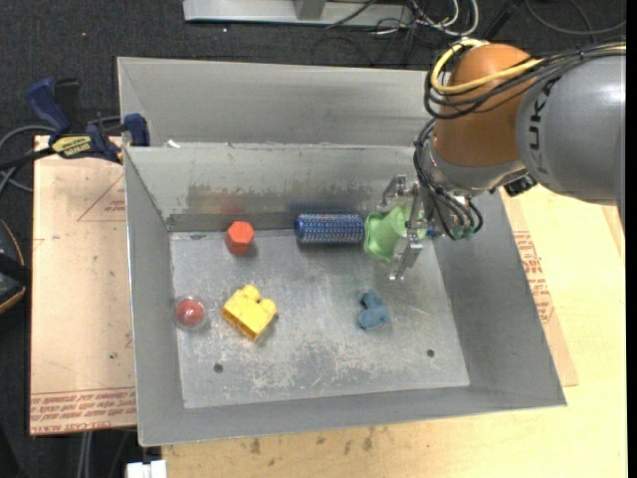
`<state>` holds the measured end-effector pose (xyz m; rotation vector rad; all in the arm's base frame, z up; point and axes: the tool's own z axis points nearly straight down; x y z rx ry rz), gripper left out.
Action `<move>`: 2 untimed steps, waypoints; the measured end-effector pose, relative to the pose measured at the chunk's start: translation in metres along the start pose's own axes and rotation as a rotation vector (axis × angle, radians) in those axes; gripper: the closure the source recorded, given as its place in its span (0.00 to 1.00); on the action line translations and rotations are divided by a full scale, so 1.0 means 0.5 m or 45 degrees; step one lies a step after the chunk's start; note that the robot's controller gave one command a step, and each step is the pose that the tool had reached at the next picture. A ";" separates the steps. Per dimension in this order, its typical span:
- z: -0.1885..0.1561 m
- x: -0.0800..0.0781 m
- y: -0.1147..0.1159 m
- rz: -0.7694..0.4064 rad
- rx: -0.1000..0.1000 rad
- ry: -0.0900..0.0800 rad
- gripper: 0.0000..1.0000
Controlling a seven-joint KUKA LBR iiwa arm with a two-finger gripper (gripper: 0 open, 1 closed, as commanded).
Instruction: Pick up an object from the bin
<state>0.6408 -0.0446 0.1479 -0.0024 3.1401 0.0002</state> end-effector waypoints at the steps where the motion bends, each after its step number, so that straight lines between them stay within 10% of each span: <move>1: 0.000 0.000 0.000 0.000 0.000 0.000 1.00; 2: -0.174 -0.009 -0.006 -0.176 0.001 -0.013 1.00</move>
Offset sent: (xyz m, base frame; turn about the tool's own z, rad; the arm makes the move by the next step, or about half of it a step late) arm 0.0000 0.0000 0.0000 0.0000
